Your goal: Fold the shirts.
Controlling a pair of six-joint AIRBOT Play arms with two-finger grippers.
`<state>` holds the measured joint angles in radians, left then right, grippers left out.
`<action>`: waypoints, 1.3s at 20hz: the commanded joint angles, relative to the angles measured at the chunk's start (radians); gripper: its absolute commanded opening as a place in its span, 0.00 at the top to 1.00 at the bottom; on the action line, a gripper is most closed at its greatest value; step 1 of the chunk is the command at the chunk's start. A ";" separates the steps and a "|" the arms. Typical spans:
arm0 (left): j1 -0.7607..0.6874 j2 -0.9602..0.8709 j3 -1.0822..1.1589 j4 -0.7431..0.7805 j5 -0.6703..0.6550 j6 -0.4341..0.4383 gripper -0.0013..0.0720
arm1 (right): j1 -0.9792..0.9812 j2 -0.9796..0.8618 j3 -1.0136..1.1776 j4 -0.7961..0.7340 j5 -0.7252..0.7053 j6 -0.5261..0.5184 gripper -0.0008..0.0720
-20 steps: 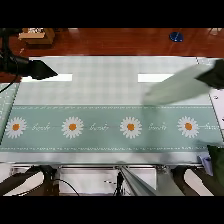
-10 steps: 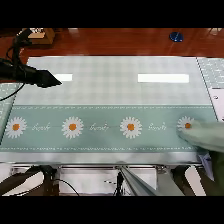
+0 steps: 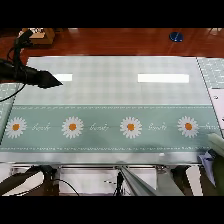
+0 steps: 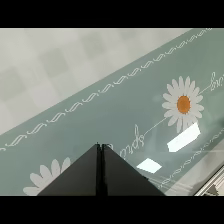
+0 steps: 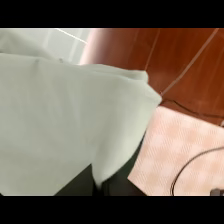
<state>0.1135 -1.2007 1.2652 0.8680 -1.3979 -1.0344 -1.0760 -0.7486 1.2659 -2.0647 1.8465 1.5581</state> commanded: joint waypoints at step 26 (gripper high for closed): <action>0.265 -0.012 0.051 -0.031 0.135 0.032 0.81 | -0.188 0.126 -0.306 0.327 -0.747 -0.107 0.45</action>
<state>0.3958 -1.2045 1.3128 0.8619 -1.3018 -1.0023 -1.3434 -0.6193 0.9604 -2.0857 1.3434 1.5402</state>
